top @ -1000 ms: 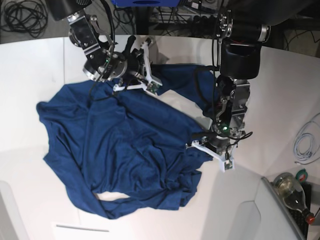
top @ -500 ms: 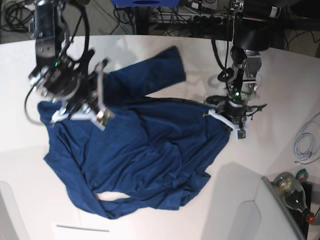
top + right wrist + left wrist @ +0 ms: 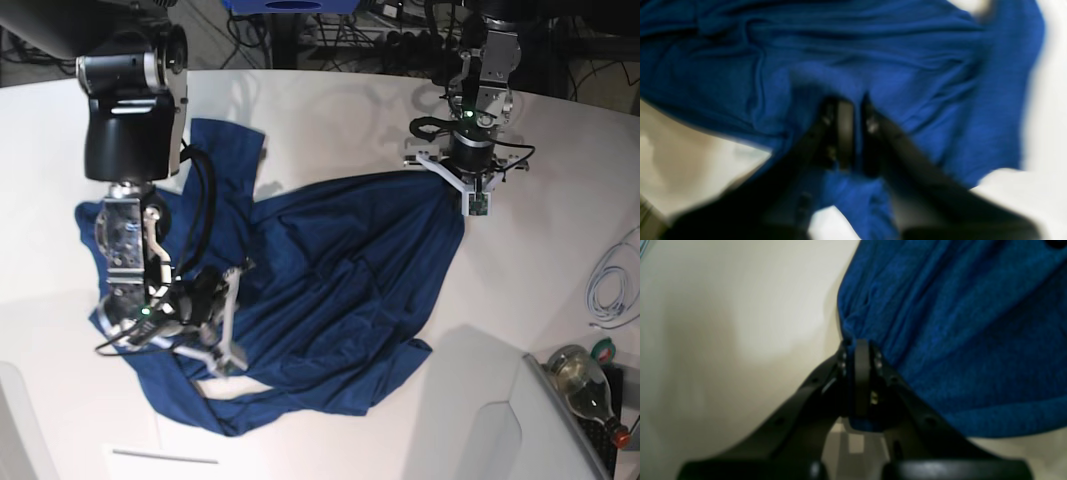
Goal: Layout the t-shirt on the table in an organized manner, then fold the t-shirt properly
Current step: 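Grasp the shirt's two shoulder corners with both grippers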
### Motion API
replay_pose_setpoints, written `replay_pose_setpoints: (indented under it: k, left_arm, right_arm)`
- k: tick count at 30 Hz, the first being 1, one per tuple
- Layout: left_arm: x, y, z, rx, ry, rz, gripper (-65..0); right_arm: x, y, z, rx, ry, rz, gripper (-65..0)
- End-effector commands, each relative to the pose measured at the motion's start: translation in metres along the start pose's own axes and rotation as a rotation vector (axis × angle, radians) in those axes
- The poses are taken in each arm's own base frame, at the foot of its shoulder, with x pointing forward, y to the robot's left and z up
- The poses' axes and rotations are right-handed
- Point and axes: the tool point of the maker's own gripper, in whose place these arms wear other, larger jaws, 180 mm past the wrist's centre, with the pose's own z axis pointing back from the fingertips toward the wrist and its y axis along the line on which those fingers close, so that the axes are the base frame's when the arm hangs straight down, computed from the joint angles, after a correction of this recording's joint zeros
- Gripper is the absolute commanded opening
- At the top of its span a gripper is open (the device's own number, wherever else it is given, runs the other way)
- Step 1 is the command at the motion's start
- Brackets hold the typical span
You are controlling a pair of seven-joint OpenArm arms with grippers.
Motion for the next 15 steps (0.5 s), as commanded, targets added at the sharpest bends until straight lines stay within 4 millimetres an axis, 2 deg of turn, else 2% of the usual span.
replay_pose_setpoints:
  k: [1, 3, 4, 5, 7, 10, 11, 13, 15]
  left_arm:
    - [-0.020, -0.002, 0.005, -0.014, 0.080, -0.006, -65.0]
    - [-0.015, -0.003, 0.006, -0.015, 0.068, -0.005, -65.0]
    - [-0.014, -0.003, 0.007, -0.016, 0.063, -0.005, -65.0]
    - [-0.017, -0.003, 0.008, -0.016, 0.069, -0.006, -65.0]
    - [-0.016, -0.003, 0.008, -0.017, 0.068, -0.006, -65.0]
    - [-0.015, -0.003, 0.008, -0.016, 0.066, -0.006, -65.0]
    - [-0.014, -0.003, 0.007, -0.016, 0.063, -0.005, -65.0]
    - [-0.013, -0.002, 0.007, -0.015, 0.063, -0.005, -65.0]
    - [-0.013, -0.002, 0.006, -0.014, 0.062, -0.004, -65.0]
  right_arm:
    - [0.001, -0.011, 0.002, -0.009, 0.000, 0.001, -41.4]
    - [-0.017, -0.018, 0.004, -0.029, 0.010, -0.011, -25.7]
    - [-0.027, -0.017, 0.009, -0.050, -0.003, -0.008, -22.1]
    - [-0.040, -0.017, 0.017, -0.077, -0.007, 0.006, -22.4]
    - [-0.069, -0.003, 0.027, -0.097, 0.007, 0.016, -25.7]
    - [-0.117, 0.030, 0.025, -0.053, 0.072, -0.003, -26.6]
    - [-0.128, 0.039, 0.023, -0.037, 0.079, -0.011, -26.1]
    - [-0.147, 0.056, 0.020, -0.004, 0.088, -0.028, -21.2]
    - [-0.154, 0.072, 0.015, 0.031, 0.087, -0.045, -17.0]
